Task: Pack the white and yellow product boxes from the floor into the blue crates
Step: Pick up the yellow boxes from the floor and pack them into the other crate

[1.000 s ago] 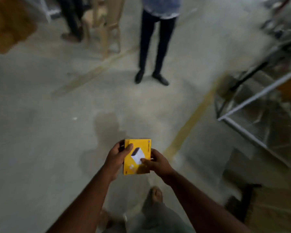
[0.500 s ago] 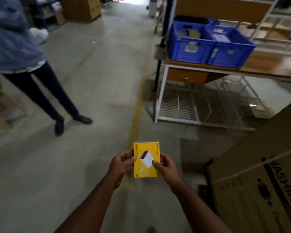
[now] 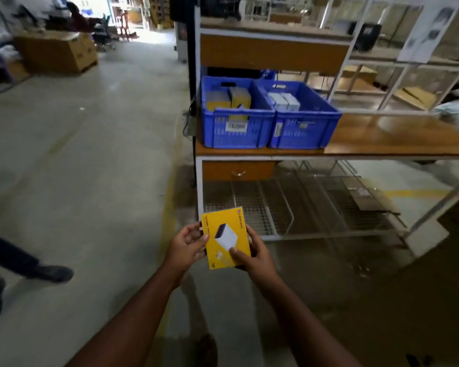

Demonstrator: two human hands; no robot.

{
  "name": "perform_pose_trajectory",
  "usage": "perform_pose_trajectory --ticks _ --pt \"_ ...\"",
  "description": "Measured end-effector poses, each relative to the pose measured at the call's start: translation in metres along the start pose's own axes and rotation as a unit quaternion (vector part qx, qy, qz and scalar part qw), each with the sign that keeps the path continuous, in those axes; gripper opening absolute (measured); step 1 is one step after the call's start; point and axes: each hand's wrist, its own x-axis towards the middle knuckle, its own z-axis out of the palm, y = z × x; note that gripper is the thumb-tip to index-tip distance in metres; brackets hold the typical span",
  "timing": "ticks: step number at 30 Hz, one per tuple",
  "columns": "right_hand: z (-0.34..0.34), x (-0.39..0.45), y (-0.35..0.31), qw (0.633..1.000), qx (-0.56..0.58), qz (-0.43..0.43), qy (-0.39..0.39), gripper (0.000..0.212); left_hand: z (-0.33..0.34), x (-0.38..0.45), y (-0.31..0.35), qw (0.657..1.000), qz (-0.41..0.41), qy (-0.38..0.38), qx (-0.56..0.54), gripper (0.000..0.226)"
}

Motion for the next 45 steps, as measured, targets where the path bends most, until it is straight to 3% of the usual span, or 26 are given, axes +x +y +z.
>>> perform_pose_trajectory --ticks 5,14,19,23,28,30,32,34,36,39,40,43,45 --pt "-0.021 0.137 -0.076 0.996 -0.01 -0.075 0.036 0.068 0.043 0.145 0.078 0.998 0.051 -0.044 0.001 0.047" --pt "-0.057 0.319 -0.187 0.991 0.0 -0.102 0.089 0.049 0.109 0.318 0.187 0.989 0.125 -0.083 0.004 0.064" --pt "-0.096 0.428 -0.259 0.975 -0.057 -0.209 0.042 0.046 0.131 0.423 0.246 0.968 0.239 -0.058 0.057 0.05" --pt "-0.127 0.536 -0.309 0.952 -0.173 -0.25 0.043 0.048 0.156 0.511 0.29 0.929 0.325 -0.001 0.175 0.045" --pt "-0.14 0.668 -0.317 0.891 -0.414 -0.184 -0.025 0.053 0.168 0.594 0.304 0.904 0.268 0.008 0.331 0.076" --pt "-0.128 0.706 -0.303 0.854 -0.495 -0.153 -0.05 0.045 0.165 0.617 0.298 0.869 0.253 0.023 0.426 0.078" --pt "-0.112 0.731 -0.284 0.835 -0.534 -0.116 -0.065 0.03 0.16 0.642 0.287 0.811 0.226 0.031 0.539 0.066" --pt "-0.096 0.75 -0.264 0.845 -0.522 -0.096 -0.069 0.024 0.156 0.663 0.277 0.766 0.187 0.009 0.615 0.065" --pt "-0.086 0.768 -0.244 0.862 -0.495 -0.089 -0.062 0.032 0.154 0.682 0.269 0.734 0.166 0.003 0.659 0.061" --pt "-0.076 0.785 -0.221 0.888 -0.453 -0.059 -0.046 0.049 0.154 0.699 0.262 0.661 0.14 0.024 0.737 0.021" --pt "-0.073 0.79 -0.216 0.897 -0.437 -0.05 -0.046 0.051 0.154 0.703 0.261 0.641 0.123 0.027 0.757 0.017" --pt "-0.067 0.801 -0.207 0.915 -0.398 -0.042 -0.047 0.047 0.151 0.716 0.258 0.615 0.109 0.04 0.78 0.021" --pt "-0.066 0.806 -0.204 0.913 -0.401 -0.061 -0.037 0.044 0.154 0.726 0.258 0.578 0.109 0.046 0.807 0.025"
